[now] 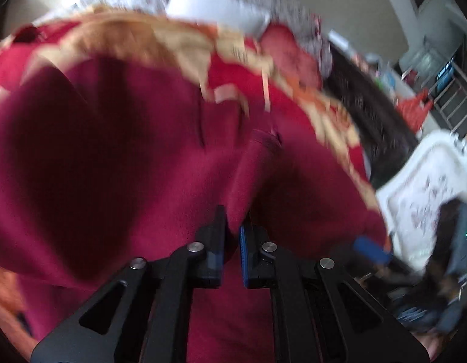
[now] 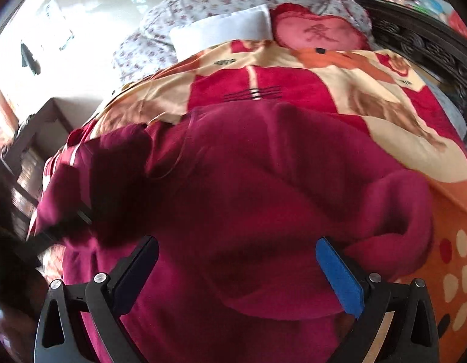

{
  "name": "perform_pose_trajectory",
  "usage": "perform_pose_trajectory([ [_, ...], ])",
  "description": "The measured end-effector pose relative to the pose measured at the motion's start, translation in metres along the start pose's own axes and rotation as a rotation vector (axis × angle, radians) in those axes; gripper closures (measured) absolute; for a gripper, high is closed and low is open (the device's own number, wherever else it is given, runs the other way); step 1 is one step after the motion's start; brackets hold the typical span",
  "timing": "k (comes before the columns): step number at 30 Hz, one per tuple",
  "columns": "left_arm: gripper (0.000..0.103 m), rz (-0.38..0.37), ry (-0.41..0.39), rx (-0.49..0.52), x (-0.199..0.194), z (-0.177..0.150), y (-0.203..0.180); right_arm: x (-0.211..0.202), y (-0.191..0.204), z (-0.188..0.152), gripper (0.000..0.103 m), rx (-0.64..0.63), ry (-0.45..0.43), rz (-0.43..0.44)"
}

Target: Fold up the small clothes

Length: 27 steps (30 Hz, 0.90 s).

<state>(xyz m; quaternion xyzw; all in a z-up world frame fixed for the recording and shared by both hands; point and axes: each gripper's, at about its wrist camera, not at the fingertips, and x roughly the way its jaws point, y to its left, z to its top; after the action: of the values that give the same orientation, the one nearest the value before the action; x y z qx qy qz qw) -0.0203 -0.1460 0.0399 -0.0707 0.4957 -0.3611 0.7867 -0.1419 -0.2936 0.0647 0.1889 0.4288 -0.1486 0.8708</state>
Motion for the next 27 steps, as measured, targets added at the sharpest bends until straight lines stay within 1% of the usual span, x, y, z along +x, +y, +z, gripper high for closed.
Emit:
perform_pose_trajectory([
  [2,0.095,0.032,0.04,0.027,0.003,-0.005,-0.003,-0.002,-0.005,0.003,0.0,0.007,-0.009,0.008],
  [3,0.094,0.031,0.046,0.038,-0.001,-0.006,-0.004,-0.003,-0.004,0.005,0.0,0.002,-0.014,0.009],
  [5,0.079,-0.001,0.031,0.073,-0.023,-0.007,-0.008,-0.004,-0.002,0.009,0.0,-0.014,-0.029,0.018],
  [6,0.075,-0.014,0.016,0.087,-0.034,-0.007,-0.009,-0.003,0.0,0.012,0.0,-0.022,-0.036,0.025],
  [7,0.067,-0.013,-0.011,0.105,-0.049,-0.007,-0.008,-0.002,0.001,0.015,0.0,-0.025,-0.039,0.033],
  [8,0.057,0.001,-0.039,0.118,-0.062,-0.008,-0.007,-0.002,0.003,0.017,0.0,-0.028,-0.043,0.047],
  [10,0.05,0.05,-0.111,0.135,-0.093,-0.005,0.001,0.003,0.01,0.023,0.0,-0.036,-0.047,0.086],
  [11,0.05,0.071,-0.136,0.138,-0.102,-0.005,0.007,0.005,0.014,0.023,0.0,-0.042,-0.044,0.096],
  [12,0.05,0.113,-0.164,0.14,-0.114,-0.003,0.015,0.009,0.019,0.026,0.0,-0.049,-0.039,0.111],
  [15,0.05,0.216,-0.204,0.129,-0.129,0.001,0.041,0.025,0.033,0.029,0.0,-0.061,-0.007,0.135],
  [17,0.05,0.27,-0.201,0.076,-0.133,0.003,0.064,0.037,0.043,0.031,0.006,-0.086,0.006,0.15],
  [18,0.05,0.282,-0.196,0.049,-0.134,0.003,0.075,0.043,0.048,0.03,0.018,-0.107,0.013,0.15],
  [19,0.05,0.291,-0.198,0.01,-0.135,0.002,0.089,0.053,0.054,0.031,0.037,-0.142,0.028,0.132],
  [20,0.05,0.295,-0.205,-0.021,-0.138,0.002,0.097,0.06,0.057,0.031,0.048,-0.168,0.041,0.102],
  [21,0.05,0.298,-0.212,-0.042,-0.141,0.001,0.103,0.065,0.06,0.031,0.062,-0.194,0.041,0.064],
  [22,0.05,0.303,-0.22,-0.052,-0.142,0.0,0.107,0.065,0.062,0.031,0.074,-0.212,0.023,0.053],
  [23,0.05,0.309,-0.23,-0.059,-0.145,0.0,0.109,0.062,0.061,0.032,0.079,-0.218,0.018,0.071],
  [24,0.05,0.316,-0.24,-0.062,-0.145,0.0,0.109,0.057,0.061,0.034,0.093,-0.22,0.02,0.094],
  [25,0.05,0.324,-0.25,-0.063,-0.146,0.001,0.108,0.048,0.06,0.036,0.097,-0.224,0.01,0.104],
  [27,0.05,0.327,-0.254,-0.064,-0.145,0.002,0.109,0.028,0.057,0.037,0.097,-0.232,-0.032,0.121],
])
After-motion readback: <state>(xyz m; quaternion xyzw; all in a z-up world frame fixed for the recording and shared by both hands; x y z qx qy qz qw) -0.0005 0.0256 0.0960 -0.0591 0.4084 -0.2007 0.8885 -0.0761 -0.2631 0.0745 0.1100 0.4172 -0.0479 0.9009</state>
